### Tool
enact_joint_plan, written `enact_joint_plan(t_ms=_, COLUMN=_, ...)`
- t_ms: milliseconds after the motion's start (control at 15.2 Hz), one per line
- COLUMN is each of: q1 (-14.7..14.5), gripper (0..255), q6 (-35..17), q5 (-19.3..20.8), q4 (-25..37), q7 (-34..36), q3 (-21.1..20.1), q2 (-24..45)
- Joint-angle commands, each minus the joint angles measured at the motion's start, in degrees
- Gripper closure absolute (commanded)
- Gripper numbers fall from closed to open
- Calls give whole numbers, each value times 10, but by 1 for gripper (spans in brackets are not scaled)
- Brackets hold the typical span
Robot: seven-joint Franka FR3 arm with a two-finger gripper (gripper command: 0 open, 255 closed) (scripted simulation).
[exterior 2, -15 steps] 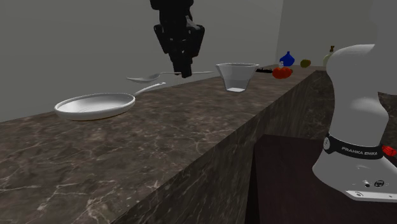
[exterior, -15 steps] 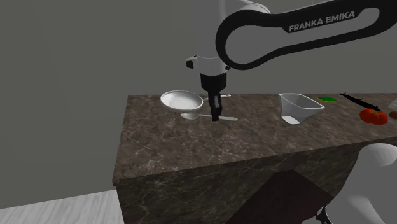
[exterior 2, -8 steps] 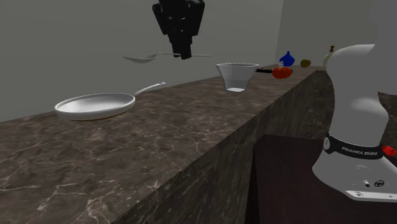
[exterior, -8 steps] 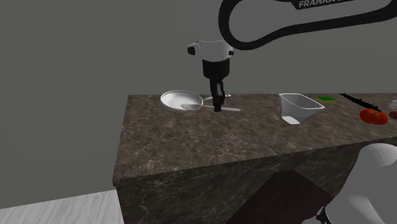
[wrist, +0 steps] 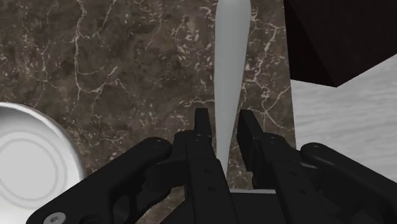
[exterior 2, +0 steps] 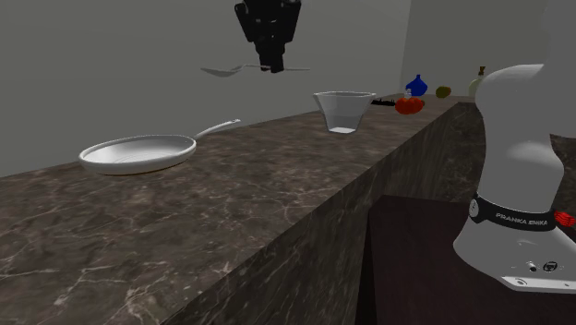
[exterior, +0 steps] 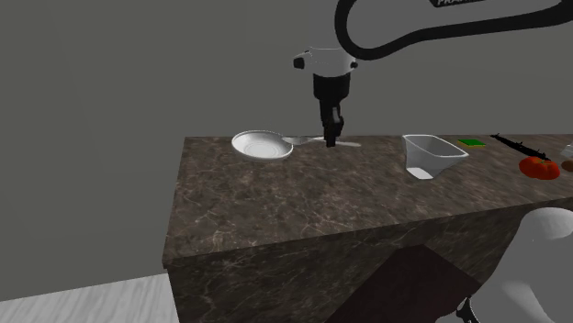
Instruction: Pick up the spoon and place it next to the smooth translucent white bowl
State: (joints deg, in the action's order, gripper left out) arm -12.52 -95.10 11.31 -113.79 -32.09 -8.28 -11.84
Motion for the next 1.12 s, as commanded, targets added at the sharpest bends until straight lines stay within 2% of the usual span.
enact_joint_plan(t_ms=0, q1=12, gripper=255, q6=-10, q5=6, q4=-12, q7=-28, q3=18, q2=-8)
enact_joint_plan(t_ms=528, q1=59, gripper=255, q6=-42, q5=33, q4=-30, q7=-134, q3=88, q2=-19)
enact_joint_plan(t_ms=1056, q1=106, gripper=255, q6=-74, q5=52, q4=-6, q7=-240, q3=158, q2=7)
